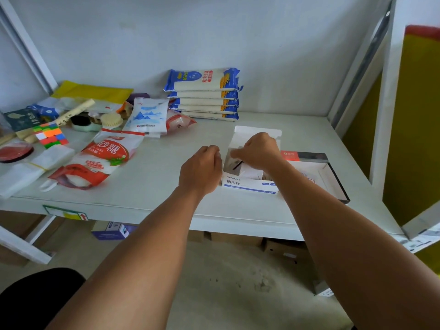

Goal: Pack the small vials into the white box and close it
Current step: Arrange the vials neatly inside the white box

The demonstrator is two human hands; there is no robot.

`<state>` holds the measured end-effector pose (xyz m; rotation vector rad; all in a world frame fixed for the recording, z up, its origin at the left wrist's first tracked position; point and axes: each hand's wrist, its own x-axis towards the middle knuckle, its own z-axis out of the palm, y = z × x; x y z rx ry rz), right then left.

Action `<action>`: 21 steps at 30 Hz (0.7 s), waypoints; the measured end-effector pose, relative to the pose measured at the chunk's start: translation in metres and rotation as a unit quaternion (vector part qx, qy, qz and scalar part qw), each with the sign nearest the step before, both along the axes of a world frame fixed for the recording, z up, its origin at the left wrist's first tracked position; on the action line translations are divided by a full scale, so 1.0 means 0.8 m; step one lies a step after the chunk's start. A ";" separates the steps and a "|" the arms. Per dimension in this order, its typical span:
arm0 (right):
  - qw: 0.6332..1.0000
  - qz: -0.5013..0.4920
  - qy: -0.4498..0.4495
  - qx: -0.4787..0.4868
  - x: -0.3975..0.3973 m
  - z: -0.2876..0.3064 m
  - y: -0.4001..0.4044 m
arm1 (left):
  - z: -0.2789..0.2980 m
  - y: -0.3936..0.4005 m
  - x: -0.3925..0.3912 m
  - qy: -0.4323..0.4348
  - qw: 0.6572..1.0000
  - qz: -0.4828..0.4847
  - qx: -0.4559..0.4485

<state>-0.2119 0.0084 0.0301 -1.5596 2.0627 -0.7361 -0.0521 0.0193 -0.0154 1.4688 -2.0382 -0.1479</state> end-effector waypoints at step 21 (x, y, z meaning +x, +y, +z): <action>0.986 0.056 0.075 0.137 -0.011 0.018 0.001 | 0.003 -0.001 -0.007 0.015 0.999 0.005 0.048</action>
